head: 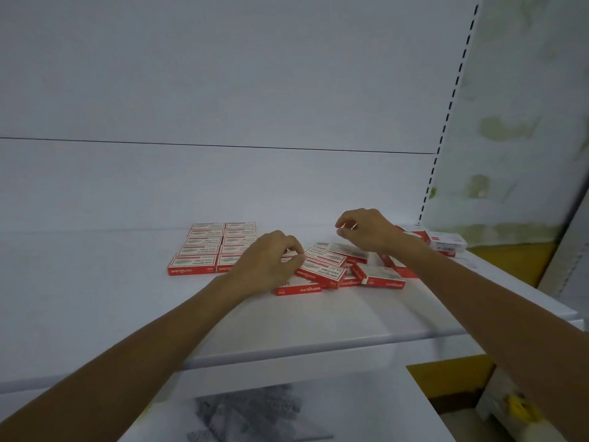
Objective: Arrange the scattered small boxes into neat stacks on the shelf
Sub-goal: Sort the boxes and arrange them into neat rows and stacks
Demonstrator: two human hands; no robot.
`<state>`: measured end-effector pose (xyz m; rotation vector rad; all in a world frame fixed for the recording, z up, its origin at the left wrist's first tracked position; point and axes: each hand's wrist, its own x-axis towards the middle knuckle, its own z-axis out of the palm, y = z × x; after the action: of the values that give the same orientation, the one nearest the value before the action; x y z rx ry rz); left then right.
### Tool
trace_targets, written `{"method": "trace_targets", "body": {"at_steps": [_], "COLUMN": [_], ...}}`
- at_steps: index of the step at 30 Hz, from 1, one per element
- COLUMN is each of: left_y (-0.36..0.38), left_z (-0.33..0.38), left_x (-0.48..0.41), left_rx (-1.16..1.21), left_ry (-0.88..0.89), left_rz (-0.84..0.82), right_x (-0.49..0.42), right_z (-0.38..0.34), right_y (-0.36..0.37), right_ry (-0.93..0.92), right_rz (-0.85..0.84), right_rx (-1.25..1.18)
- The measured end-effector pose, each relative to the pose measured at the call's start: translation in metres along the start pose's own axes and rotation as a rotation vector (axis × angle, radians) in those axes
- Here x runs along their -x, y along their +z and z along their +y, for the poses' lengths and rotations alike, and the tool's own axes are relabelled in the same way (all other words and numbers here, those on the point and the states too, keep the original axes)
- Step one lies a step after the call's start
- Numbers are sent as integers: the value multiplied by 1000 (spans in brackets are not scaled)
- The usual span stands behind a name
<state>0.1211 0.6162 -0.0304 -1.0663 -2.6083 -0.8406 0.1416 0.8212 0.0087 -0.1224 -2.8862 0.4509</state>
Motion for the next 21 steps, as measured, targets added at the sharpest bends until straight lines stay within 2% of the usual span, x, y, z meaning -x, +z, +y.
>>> {"method": "trace_targets", "body": {"at_steps": [6,13,17,21], "left_y": [13,24,24,22], "left_z": [13,13,13,12], "left_x": [-18,-19,-19,-21], "left_rx": [-36,-21,-29,-36], "left_ry": [-34,-65,-69,-73], "left_rz": [-27,-15,-14,10], "right_x": [3,-1,-5,-7], "right_z": [20,32,33,28], "right_y": [0,0,1,5], "right_ry": [-33,-90,-124,-155], "right_rz": [-218,-339,-314,-168], "right_rx": [-11,-54,-28,-97]}}
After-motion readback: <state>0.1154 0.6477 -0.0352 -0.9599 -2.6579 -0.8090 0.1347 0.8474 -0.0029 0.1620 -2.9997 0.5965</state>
